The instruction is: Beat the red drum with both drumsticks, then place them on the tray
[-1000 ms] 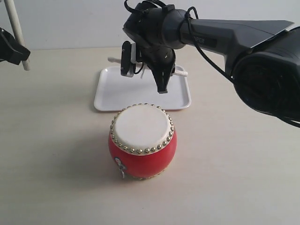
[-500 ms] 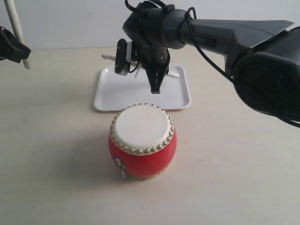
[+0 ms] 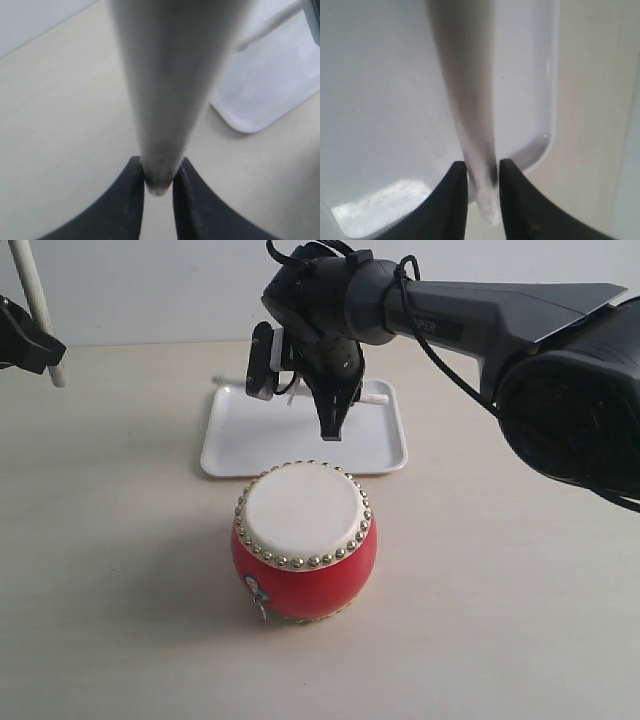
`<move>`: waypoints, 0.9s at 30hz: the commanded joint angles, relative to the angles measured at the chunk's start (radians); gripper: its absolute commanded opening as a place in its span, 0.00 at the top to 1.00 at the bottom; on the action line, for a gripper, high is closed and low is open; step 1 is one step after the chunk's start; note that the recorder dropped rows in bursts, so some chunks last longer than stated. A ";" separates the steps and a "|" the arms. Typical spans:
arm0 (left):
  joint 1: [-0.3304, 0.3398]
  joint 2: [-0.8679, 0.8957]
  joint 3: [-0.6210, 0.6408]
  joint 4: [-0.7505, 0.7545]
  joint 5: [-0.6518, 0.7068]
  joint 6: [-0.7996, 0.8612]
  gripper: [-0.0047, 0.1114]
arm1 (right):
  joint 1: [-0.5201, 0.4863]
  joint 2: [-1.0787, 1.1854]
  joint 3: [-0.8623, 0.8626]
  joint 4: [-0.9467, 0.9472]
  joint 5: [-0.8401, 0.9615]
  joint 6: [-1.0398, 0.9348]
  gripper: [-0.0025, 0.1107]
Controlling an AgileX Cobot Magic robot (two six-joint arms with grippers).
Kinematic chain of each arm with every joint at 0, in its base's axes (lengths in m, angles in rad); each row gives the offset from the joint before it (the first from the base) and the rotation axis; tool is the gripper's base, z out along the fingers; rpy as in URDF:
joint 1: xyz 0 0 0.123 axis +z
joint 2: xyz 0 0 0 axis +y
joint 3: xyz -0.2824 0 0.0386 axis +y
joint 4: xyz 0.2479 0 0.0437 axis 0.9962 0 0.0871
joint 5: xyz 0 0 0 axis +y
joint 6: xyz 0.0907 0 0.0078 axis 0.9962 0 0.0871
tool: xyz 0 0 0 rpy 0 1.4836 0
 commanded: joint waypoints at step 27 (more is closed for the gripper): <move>0.009 -0.001 0.200 -0.571 0.017 0.295 0.96 | -0.175 -0.290 0.116 0.673 0.016 0.169 0.71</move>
